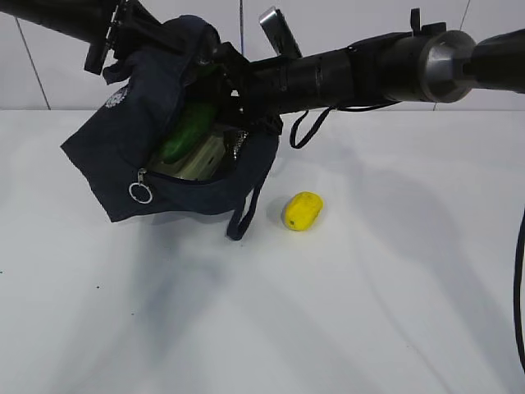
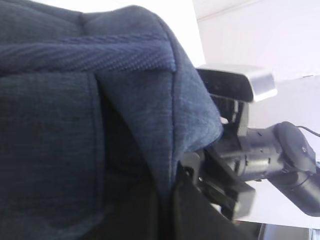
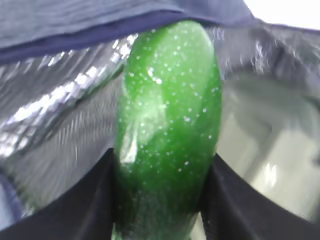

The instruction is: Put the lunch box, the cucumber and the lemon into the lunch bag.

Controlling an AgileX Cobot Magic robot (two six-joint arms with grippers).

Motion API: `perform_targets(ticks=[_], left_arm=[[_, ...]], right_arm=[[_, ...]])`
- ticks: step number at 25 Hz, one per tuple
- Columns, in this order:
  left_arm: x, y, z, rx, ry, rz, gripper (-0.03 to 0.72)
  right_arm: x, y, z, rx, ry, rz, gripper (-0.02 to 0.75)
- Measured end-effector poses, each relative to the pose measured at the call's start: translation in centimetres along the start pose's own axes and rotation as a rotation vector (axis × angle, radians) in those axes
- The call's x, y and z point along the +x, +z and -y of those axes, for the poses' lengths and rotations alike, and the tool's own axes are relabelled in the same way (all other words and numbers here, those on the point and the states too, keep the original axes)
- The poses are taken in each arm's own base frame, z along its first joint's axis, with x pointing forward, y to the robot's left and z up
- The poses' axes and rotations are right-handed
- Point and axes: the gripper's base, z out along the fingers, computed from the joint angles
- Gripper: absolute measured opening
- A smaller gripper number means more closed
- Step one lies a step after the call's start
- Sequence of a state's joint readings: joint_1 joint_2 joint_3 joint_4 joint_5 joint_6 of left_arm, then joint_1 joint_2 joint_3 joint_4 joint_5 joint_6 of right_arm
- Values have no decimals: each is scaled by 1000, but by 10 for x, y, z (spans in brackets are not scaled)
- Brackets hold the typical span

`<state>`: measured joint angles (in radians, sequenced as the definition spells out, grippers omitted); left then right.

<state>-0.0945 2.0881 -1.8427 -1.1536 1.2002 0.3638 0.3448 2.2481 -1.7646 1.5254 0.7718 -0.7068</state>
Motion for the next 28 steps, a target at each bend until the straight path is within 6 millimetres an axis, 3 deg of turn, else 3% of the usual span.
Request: perform_targets(ticks=[12, 21, 28], left_arm=[[0, 5, 7, 48, -24, 9, -8], [-1, 5, 9, 68, -33, 16, -8], [-1, 3, 8, 70, -36, 21, -8]], right_arm=[[-3, 0, 2, 18, 8, 30, 376], [-3, 1, 2, 16, 11, 29, 577], [-5, -8, 2, -55, 37, -13, 571]])
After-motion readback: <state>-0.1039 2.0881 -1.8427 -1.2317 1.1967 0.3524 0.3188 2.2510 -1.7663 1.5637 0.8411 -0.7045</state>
